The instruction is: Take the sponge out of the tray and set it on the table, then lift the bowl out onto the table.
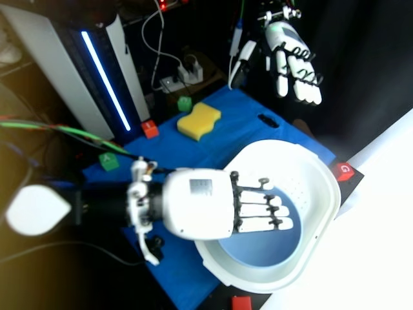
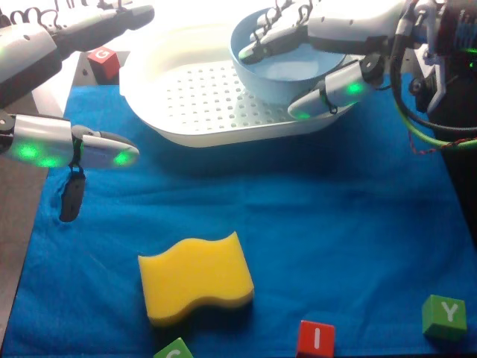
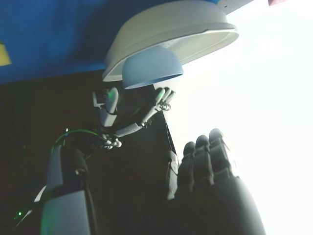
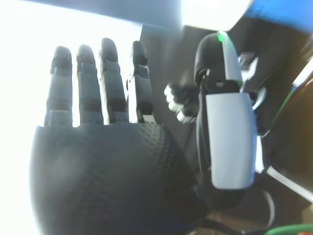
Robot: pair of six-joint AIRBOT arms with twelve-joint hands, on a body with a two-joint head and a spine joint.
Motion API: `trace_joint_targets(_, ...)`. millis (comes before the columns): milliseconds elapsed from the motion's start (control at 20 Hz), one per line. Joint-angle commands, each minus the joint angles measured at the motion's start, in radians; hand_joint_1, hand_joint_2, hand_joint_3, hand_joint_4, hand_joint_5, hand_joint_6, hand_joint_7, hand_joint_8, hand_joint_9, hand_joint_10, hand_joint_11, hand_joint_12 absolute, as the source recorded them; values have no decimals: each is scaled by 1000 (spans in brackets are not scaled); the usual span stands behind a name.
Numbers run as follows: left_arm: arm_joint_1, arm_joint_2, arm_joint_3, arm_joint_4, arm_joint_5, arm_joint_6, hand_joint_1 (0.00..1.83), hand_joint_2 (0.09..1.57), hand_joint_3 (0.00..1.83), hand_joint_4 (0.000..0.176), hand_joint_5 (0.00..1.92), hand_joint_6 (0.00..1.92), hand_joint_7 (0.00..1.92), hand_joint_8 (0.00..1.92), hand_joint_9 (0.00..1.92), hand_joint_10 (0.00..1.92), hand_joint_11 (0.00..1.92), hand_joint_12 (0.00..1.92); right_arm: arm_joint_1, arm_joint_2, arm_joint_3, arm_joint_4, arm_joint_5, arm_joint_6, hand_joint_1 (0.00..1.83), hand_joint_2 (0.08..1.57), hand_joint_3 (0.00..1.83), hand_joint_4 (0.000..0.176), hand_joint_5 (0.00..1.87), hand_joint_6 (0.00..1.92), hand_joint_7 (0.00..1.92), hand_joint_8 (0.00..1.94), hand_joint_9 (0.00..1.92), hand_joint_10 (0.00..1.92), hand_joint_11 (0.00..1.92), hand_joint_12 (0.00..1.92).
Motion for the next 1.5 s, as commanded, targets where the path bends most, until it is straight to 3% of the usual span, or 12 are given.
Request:
trace_joint_targets(0,-8,-7,6,-20,-109,-10,707,892,3,115,111,13,0,0,0,0,0,0,15,0,4,53,34,7,743,1124,0,101,353,0,280,0,161,1,0,199)
trace_joint_targets(300,-10,-17,17,-6,-105,-34,706,885,0,118,118,10,0,0,0,0,0,0,18,-10,4,-14,0,18,743,1147,3,91,339,6,253,3,148,5,4,193)
trace_joint_targets(500,-10,-17,17,-5,-105,-41,695,888,1,115,123,8,0,0,0,0,0,0,20,-11,6,-29,-15,20,872,1168,0,57,410,1,304,0,223,1,0,471)
trace_joint_targets(550,-11,-18,17,-5,-105,-41,687,888,1,101,128,8,0,0,0,0,2,1,21,-13,10,-29,-22,20,989,1165,0,9,548,7,377,5,315,5,22,728)
trace_joint_targets(1050,-11,-27,21,-4,-110,-48,689,884,0,92,159,10,8,3,0,0,12,6,60,-52,54,-50,-74,20,1603,1154,0,0,925,3,673,4,783,13,398,704)
trace_joint_targets(1100,-11,-27,21,-4,-111,-49,693,887,0,94,160,10,9,3,0,0,12,6,61,-54,56,-50,-76,20,1785,1091,17,0,983,15,769,26,878,32,608,1364)
trace_joint_targets(1150,-11,-28,21,-4,-113,-50,701,888,1,93,160,9,6,2,0,0,12,6,63,-55,57,-50,-77,20,1758,1095,5,0,1016,8,831,15,813,886,689,1624)
trace_joint_targets(1200,-11,-28,21,-4,-114,-51,700,885,0,93,164,10,8,2,0,0,15,7,64,-55,57,-50,-77,20,1755,1116,5,0,1023,5,863,13,769,1123,643,1747)
trace_joint_targets(1250,-11,-28,21,-3,-114,-52,696,880,0,97,167,9,14,4,0,0,27,13,65,-56,57,-50,-77,20,1583,1192,3,0,771,1044,938,17,734,1169,548,1782)
trace_joint_targets(1350,-11,-28,21,-3,-116,-54,699,879,0,97,174,10,11,2,0,0,34,17,65,-56,57,-50,-77,20,1545,1204,0,0,673,1283,1012,24,743,1174,602,1765)
trace_joint_targets(1400,-11,-28,21,-3,-118,-56,709,878,0,97,177,10,13,2,0,0,28,15,65,-56,57,-50,-77,20,1507,1219,0,0,664,1377,1045,16,933,531,646,1501)
trace_joint_targets(1450,-10,-28,21,-3,-119,-57,709,878,0,89,184,12,18,4,0,0,31,17,65,-55,56,-49,-77,20,1766,1088,2,0,877,619,1066,9,1070,241,726,1451)
